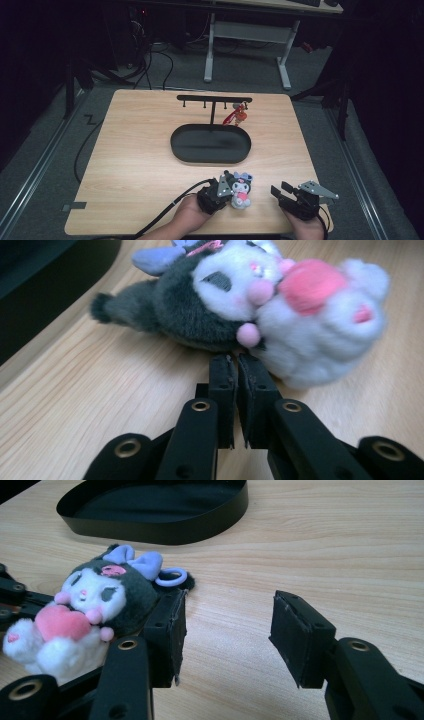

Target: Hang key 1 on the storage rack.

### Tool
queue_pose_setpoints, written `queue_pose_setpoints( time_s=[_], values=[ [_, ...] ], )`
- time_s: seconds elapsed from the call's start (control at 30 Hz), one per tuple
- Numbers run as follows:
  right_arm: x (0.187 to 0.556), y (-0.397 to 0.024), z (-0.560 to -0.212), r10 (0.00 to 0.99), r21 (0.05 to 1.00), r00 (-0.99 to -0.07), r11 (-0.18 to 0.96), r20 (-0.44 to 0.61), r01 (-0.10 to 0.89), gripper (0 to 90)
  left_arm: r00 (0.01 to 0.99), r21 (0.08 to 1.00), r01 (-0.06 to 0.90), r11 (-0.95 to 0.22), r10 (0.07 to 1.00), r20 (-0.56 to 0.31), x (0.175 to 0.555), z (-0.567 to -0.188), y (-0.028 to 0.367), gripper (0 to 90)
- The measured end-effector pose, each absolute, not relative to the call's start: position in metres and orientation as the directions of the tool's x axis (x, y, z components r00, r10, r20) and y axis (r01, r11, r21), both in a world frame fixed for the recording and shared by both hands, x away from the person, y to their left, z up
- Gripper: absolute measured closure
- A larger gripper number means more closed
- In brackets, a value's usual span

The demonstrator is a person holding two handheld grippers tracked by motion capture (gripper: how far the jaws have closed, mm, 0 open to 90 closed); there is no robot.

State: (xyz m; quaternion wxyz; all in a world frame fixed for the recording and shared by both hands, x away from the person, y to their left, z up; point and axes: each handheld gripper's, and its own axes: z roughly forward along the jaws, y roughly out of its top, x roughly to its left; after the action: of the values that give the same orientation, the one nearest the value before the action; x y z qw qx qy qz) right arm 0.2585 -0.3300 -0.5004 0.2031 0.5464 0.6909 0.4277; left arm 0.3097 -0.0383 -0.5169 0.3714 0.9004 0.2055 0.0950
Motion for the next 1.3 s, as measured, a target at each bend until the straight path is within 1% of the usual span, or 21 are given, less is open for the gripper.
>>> queue_pose_setpoints(
  time_s=[0.03,0.07,0.1,0.17,0.2,0.37,0.47,0.57,0.6,0.63,0.7,0.83,0.93,1.0,1.1,1.2,1.3],
  values=[
    [0.258,-0.33,-0.501,0.928,0.812,-0.321,0.039,0.186,0.583,48.4,0.895,0.718,0.303,-0.627,0.445,0.011,0.304,-0.513,-0.026,82.7],
    [0.258,-0.33,-0.501,0.928,0.812,-0.321,0.039,0.186,0.583,48.4,0.895,0.718,0.303,-0.627,0.445,0.011,0.304,-0.513,-0.026,77.0],
    [0.259,-0.329,-0.501,0.928,0.811,-0.324,0.045,0.182,0.584,48.5,0.897,0.719,0.301,-0.626,0.441,0.01,0.302,-0.513,-0.025,77.0],
    [0.259,-0.329,-0.502,0.928,0.811,-0.324,0.045,0.182,0.583,48.5,0.905,0.709,0.283,-0.646,0.425,0.026,0.297,-0.513,-0.027,72.8],
    [0.259,-0.329,-0.501,0.928,0.81,-0.323,0.043,0.184,0.585,48.5,0.908,0.705,0.277,-0.653,0.419,0.032,0.295,-0.514,-0.031,72.0],
    [0.26,-0.329,-0.502,0.93,0.808,-0.317,0.037,0.188,0.587,48.4,0.921,0.697,0.279,-0.66,0.391,0.002,0.3,-0.518,-0.06,69.8],
    [0.26,-0.33,-0.504,0.931,0.804,-0.315,0.04,0.185,0.593,48.1,0.922,0.709,0.281,-0.647,0.387,-0.013,0.3,-0.521,-0.057,66.0],
    [0.26,-0.332,-0.506,0.932,0.803,-0.316,0.051,0.175,0.594,47.4,0.917,0.721,0.284,-0.632,0.398,-0.013,0.299,-0.52,-0.029,62.0],
    [0.26,-0.332,-0.507,0.933,0.8,-0.314,0.052,0.174,0.597,46.9,0.915,0.719,0.281,-0.636,0.404,0.0,0.299,-0.52,-0.016,60.3],
    [0.26,-0.332,-0.508,0.934,0.796,-0.31,0.048,0.179,0.604,46.2,0.909,0.713,0.274,-0.645,0.416,0.028,0.301,-0.519,-0.002,56.3],
    [0.26,-0.332,-0.511,0.933,0.792,-0.315,0.058,0.173,0.607,45.2,0.879,0.707,0.286,-0.647,0.47,0.074,0.308,-0.519,0.03,52.3],
    [0.261,-0.329,-0.515,0.936,0.776,-0.324,0.099,0.141,0.623,42.8,0.787,0.719,0.344,-0.604,0.603,0.13,0.333,-0.512,0.097,46.3],
    [0.264,-0.327,-0.518,0.943,0.767,-0.312,0.111,0.12,0.632,38.2,0.716,0.741,0.387,-0.548,0.685,0.132,0.346,-0.51,0.139,42.2],
    [0.266,-0.326,-0.519,0.948,0.767,-0.304,0.124,0.096,0.63,35.5,0.674,0.769,0.391,-0.506,0.726,0.135,0.347,-0.513,0.162,36.7],
    [0.269,-0.325,-0.519,0.954,0.76,-0.288,0.13,0.078,0.637,30.5,0.625,0.783,0.437,-0.443,0.776,0.09,0.353,-0.515,0.186,30.2],
    [0.272,-0.322,-0.518,0.96,0.758,-0.272,0.125,0.071,0.64,31.5,0.588,0.799,0.46,-0.388,0.807,0.053,0.358,-0.514,0.198,27.7],
    [0.272,-0.319,-0.516,0.958,0.757,-0.28,0.14,0.059,0.638,31.9,0.59,0.797,0.458,-0.395,0.805,0.06,0.36,-0.515,0.198,26.6]
  ],
)
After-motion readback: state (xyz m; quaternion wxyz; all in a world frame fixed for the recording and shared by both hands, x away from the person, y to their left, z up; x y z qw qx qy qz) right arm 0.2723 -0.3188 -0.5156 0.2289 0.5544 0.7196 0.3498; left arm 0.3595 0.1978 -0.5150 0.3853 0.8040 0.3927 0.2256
